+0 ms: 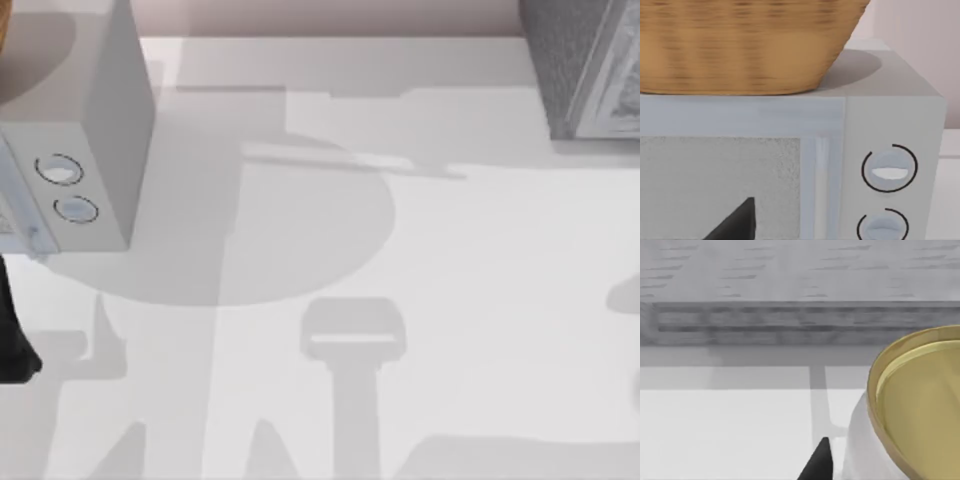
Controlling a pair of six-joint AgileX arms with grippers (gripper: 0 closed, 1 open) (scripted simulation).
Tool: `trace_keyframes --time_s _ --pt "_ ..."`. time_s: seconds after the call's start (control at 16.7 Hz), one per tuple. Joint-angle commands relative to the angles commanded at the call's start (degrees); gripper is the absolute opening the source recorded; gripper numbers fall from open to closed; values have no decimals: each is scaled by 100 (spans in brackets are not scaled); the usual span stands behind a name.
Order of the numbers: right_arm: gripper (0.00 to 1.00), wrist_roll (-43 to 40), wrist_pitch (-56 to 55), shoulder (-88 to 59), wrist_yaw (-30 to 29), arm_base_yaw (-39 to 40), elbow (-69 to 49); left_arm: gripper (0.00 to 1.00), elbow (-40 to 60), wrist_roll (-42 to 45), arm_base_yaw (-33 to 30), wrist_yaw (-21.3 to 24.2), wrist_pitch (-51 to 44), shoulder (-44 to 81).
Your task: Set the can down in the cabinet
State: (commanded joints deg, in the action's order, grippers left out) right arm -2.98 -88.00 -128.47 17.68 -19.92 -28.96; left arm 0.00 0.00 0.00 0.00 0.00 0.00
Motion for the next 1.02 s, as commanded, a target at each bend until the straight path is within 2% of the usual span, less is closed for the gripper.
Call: trace_keyframes --time_s 0.24,0.42,0.84,1.02 --pt "0 7 77 87 -6 -14 -11 100 0 0 0 0 0 0" --pt "0 16 629 639 -13 -22 -90 100 0 0 0 0 0 0" --pt "0 23 3449 2993 25 -7 -364 100 0 0 0 0 0 0" --pt "0 19 4335 3819 42 -1 -470 100 0 0 0 0 0 0"
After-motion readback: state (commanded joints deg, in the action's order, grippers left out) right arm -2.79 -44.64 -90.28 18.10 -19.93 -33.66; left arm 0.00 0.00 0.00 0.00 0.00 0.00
